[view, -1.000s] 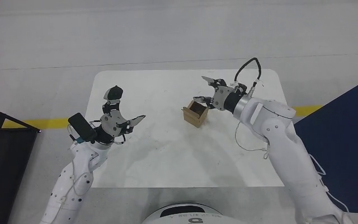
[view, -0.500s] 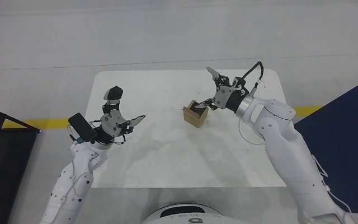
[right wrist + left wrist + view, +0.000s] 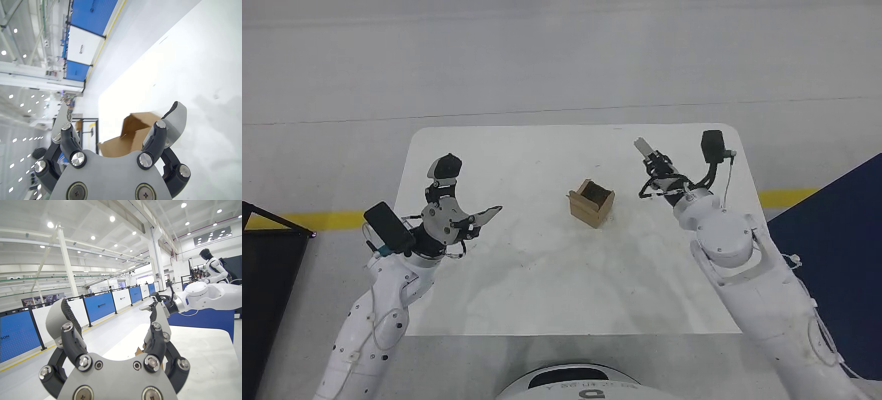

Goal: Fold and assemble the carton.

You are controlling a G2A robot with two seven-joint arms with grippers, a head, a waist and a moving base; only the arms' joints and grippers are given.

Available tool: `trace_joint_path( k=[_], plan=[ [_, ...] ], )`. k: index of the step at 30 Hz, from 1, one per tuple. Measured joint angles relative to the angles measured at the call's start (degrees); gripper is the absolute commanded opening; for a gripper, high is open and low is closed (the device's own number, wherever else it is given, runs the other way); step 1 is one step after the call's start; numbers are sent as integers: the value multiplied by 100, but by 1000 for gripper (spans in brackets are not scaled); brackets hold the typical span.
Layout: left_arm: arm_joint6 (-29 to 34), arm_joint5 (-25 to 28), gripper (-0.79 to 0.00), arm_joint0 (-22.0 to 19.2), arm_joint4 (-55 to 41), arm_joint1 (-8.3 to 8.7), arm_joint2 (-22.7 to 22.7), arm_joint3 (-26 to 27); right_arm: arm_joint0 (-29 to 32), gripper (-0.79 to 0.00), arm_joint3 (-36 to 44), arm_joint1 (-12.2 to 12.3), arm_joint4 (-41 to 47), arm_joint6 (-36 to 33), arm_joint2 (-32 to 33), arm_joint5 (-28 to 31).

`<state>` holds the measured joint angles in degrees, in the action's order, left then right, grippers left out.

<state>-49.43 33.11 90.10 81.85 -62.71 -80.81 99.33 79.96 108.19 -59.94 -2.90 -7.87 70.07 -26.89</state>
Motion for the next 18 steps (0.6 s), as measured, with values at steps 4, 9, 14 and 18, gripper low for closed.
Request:
trace_joint_path(
  k=[4, 9, 14, 18],
  plan=[
    [0, 0, 0, 0, 0, 0, 0, 0, -166, 0, -304, -61, -742, 203, -399, -51],
    [0, 0, 0, 0, 0, 0, 0, 0, -555, 0, -1031, -269, -716, 739, -1008, 470],
    [0, 0, 0, 0, 0, 0, 0, 0, -1068, 0, -1842, -511, -587, 806, -1618, 598],
    [0, 0, 0, 0, 0, 0, 0, 0, -1109, -6, -1858, -599, -297, 494, -1776, 845]
  ],
)
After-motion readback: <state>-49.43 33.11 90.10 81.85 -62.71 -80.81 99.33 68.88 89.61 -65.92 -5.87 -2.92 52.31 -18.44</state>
